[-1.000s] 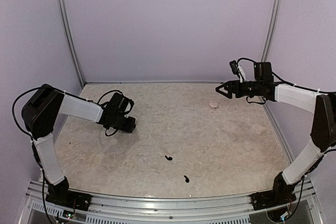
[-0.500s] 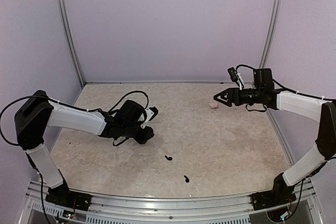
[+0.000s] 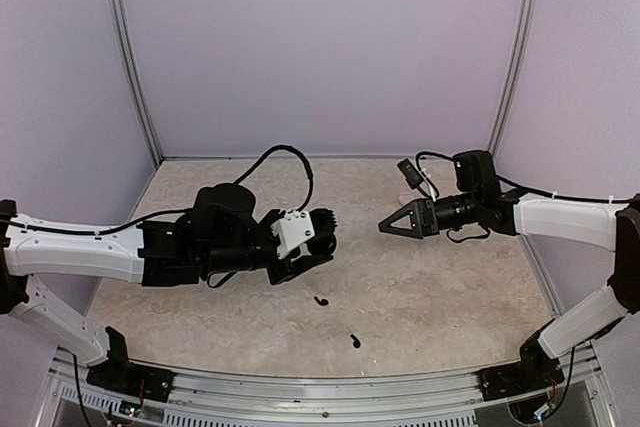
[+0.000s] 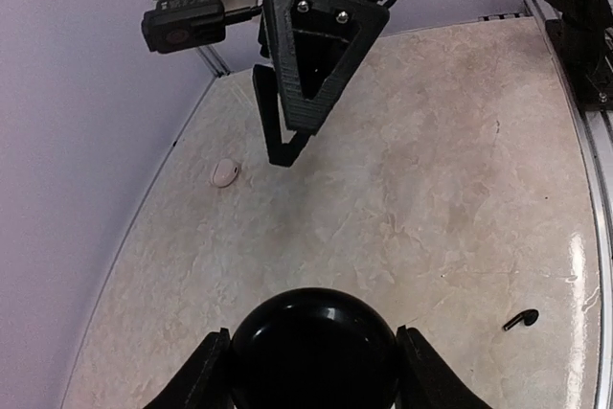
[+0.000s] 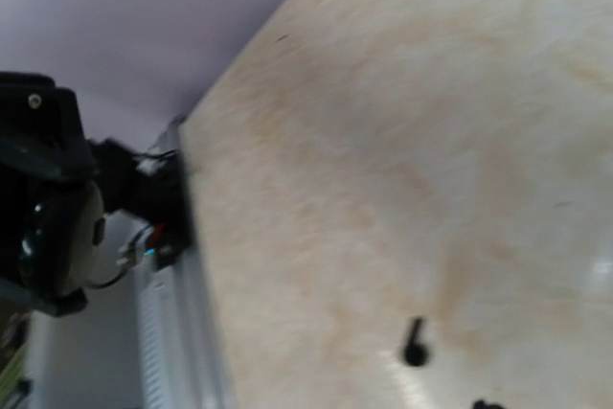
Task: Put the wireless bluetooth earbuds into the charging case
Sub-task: Pick up the charging case from the center of the board, then pass from the left arm to the right
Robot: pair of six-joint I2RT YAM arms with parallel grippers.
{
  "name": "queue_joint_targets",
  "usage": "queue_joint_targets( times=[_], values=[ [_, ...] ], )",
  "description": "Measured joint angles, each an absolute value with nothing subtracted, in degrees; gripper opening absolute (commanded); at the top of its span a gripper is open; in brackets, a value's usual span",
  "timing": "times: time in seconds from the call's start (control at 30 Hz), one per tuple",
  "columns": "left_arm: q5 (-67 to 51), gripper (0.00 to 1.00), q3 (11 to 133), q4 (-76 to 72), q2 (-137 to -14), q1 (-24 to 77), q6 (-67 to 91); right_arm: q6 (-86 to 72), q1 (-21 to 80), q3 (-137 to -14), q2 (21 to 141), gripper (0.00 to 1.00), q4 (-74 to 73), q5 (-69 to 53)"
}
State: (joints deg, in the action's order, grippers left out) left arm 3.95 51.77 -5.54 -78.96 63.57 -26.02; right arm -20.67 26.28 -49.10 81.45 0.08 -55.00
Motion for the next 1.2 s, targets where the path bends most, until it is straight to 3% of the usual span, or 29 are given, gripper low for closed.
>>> queue_joint_targets(
  times=[0.67,1.2],
  values=[
    [4.32,0.36,52.03,-3.33,-78.96,69.21,-37.50,-28.32,40.03,-49.45,80.68,0.68,1.21,-58.67],
    [4.27,0.36,52.62,-1.63,-81.01,69.52,-37.98,-32.27,47.42,-51.99,84.97,0.48,3.38,-54.65]
  ],
)
